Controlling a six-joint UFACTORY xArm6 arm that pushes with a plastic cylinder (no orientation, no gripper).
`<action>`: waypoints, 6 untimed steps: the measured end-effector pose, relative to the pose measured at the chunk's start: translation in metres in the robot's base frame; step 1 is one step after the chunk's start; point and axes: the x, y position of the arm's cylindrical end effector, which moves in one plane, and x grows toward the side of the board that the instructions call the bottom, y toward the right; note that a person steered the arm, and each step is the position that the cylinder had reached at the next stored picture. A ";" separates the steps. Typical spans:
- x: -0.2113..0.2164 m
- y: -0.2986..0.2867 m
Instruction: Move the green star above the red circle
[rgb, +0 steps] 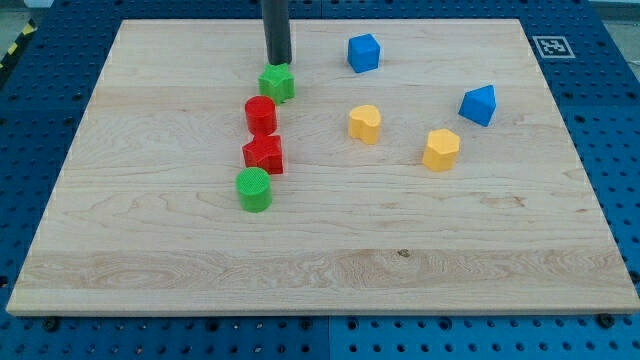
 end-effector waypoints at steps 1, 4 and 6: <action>0.010 0.031; 0.049 0.042; 0.050 0.011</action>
